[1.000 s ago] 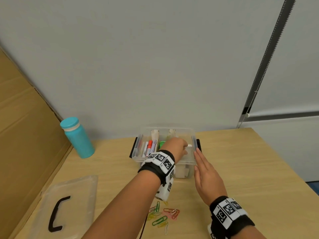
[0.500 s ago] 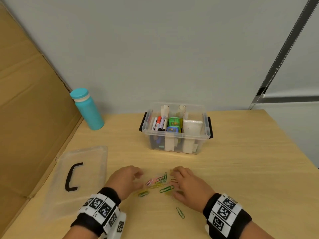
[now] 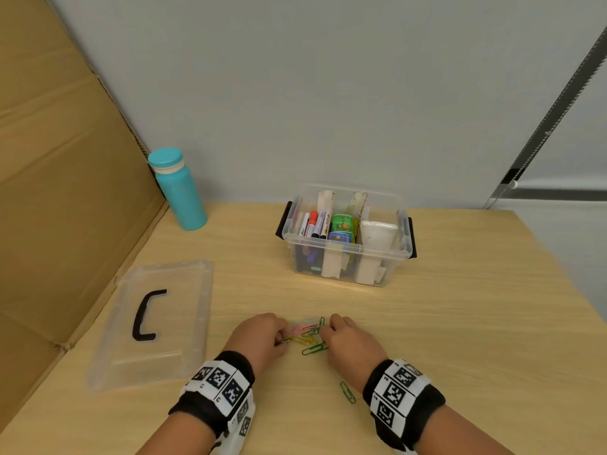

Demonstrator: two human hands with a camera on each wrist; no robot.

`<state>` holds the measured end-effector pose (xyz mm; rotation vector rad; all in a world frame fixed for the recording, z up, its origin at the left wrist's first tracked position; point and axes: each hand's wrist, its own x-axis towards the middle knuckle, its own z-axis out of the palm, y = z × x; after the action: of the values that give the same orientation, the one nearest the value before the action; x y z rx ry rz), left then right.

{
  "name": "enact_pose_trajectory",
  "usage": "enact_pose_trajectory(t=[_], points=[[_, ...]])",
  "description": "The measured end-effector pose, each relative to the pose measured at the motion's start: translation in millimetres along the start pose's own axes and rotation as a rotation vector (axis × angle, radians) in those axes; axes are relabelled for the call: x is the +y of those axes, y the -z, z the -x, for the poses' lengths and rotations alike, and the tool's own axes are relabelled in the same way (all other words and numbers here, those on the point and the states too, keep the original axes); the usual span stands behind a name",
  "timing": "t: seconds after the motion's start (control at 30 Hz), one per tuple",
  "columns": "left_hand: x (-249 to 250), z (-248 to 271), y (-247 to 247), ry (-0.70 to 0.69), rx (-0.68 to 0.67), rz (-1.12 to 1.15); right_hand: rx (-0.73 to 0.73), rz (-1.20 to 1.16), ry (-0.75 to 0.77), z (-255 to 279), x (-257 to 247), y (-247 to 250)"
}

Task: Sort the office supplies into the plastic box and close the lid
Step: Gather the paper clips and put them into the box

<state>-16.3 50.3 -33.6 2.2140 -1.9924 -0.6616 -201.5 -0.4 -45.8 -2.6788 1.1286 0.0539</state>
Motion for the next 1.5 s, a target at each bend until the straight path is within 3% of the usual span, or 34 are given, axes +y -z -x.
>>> enact_pose_trajectory(t=[0.17, 0.33, 0.4, 0.5, 0.6, 0.77, 0.93, 1.07, 1.23, 1.37, 1.5], points=[[7.6, -2.1, -1.6, -0.015, 0.01, -0.131, -0.022, -0.041, -0.079, -4.8, -1.8, 2.5], [-1.8, -0.7, -1.8, -0.02, 0.068, 0.139, 0.05, -0.284, -0.088, 3.5, 13.1, 14.7], [-3.1, -2.8, -0.7, -0.046, 0.079, 0.219, 0.066, -0.28, -0.05, 8.6, 21.9, 20.4], [-3.2, -11.0, 0.2, -0.068, 0.02, 0.315, -0.099, -0.177, -0.049, 10.7, 32.4, 24.8], [0.7, -18.3, -3.5, -0.071, -0.041, 0.272, -0.208, -0.175, -0.098, 6.3, 34.9, 21.9], [9.3, -24.7, -7.5, -0.075, -0.018, 0.205, -0.081, -0.171, -0.081, -3.5, 19.7, 13.2], [15.6, -23.4, -6.1, -0.08, 0.024, 0.13, -0.098, 0.004, -0.104, -12.5, 3.6, 7.7], [24.2, -22.8, -2.1, -0.09, 0.003, -0.061, -0.106, 0.086, -0.079, -16.2, 0.3, 6.3], [29.4, -25.0, 0.6, -0.066, -0.043, -0.124, -0.11, -0.202, -0.167, -18.3, 14.8, 19.4], [24.2, -25.6, 3.3, -0.085, -0.061, -0.07, 0.047, -0.589, -0.203, -2.0, 34.2, 50.1], [16.1, -23.8, 0.7, -0.12, -0.032, -0.029, 0.429, -0.53, -0.123, 4.2, 50.4, 106.5]])
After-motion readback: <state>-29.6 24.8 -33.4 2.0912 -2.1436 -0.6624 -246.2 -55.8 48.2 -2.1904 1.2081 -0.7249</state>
